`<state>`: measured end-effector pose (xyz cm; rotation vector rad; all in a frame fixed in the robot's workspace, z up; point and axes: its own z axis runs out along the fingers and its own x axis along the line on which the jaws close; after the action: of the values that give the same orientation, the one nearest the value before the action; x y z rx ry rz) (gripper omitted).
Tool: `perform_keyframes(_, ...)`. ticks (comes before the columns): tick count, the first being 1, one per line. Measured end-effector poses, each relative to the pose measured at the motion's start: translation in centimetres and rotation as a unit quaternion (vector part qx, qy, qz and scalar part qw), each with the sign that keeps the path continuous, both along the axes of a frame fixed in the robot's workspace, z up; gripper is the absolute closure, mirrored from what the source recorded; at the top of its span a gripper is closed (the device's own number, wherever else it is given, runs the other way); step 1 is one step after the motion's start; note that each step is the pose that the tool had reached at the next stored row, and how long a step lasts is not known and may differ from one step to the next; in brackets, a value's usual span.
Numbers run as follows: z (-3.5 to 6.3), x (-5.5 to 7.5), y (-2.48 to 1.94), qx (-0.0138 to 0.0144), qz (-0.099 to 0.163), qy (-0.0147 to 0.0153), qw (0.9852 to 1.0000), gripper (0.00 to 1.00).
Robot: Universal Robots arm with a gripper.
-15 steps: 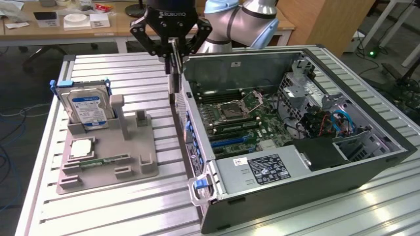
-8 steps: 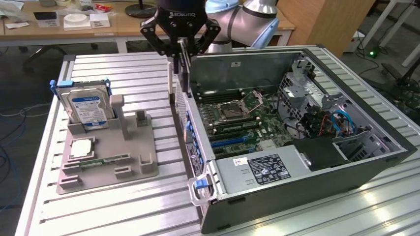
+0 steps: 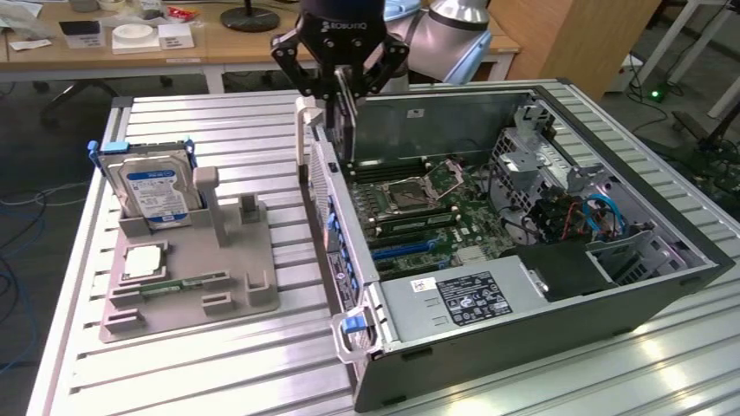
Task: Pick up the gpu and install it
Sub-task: 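Pick up the gpu and move the gpu toward the slot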
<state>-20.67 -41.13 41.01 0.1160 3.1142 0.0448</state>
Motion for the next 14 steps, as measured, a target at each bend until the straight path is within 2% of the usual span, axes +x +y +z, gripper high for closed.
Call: perform_keyframes(14,-0.02,3.0,0.00,0.0000,0.000,0.0000,1.0000,0.71)
